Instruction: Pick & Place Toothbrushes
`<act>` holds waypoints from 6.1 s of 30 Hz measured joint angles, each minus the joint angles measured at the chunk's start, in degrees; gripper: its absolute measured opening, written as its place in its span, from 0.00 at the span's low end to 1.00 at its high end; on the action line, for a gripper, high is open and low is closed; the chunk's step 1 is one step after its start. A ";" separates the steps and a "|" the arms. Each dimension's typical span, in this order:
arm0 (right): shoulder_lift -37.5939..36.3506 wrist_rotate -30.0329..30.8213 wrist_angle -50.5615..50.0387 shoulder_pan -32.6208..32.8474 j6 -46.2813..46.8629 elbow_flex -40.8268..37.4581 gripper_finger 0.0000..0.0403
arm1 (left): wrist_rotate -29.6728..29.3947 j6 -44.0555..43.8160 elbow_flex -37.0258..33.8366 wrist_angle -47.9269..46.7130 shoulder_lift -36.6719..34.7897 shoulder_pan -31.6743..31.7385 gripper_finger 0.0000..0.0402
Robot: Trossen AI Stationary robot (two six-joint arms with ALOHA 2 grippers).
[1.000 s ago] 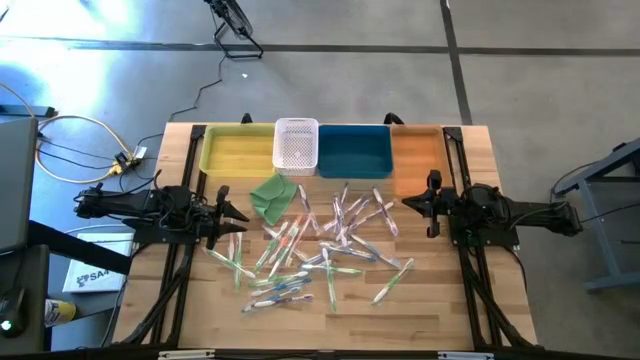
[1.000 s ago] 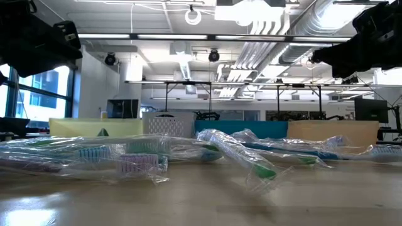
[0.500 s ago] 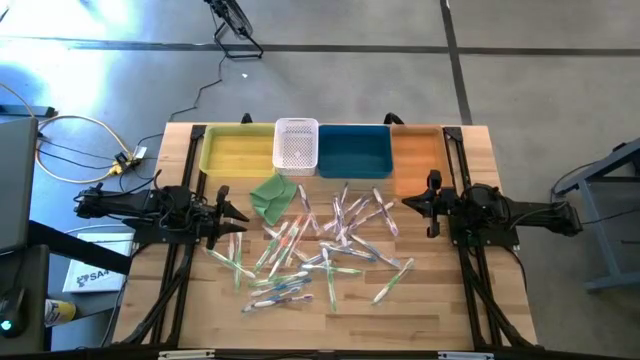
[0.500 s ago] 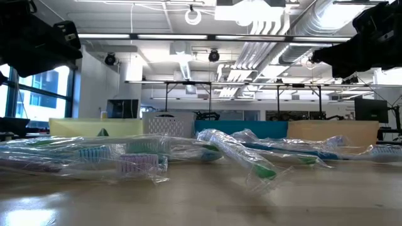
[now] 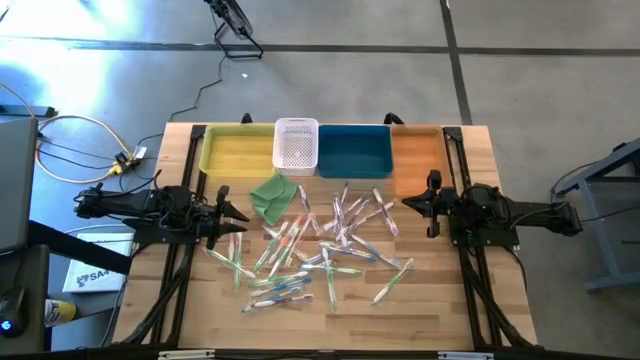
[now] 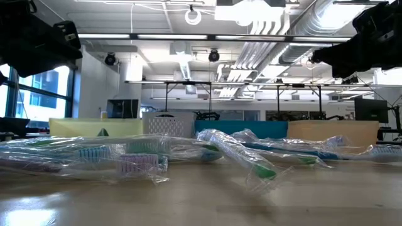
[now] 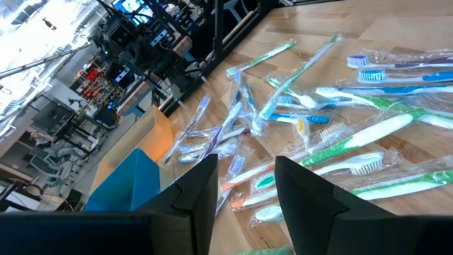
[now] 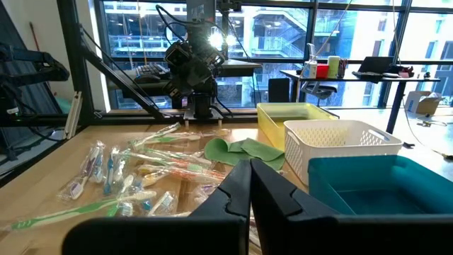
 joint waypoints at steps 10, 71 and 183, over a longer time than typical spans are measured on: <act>0.02 0.00 0.00 0.02 0.00 0.00 0.00 | 0.00 0.01 -0.01 0.00 0.00 0.01 0.34; 1.07 6.47 7.22 1.18 21.53 0.02 0.00 | -14.13 -38.71 -0.02 10.74 0.02 0.00 0.34; 71.14 9.11 -44.57 5.24 56.13 42.68 0.50 | -16.39 -37.03 -0.02 9.00 0.00 0.00 0.34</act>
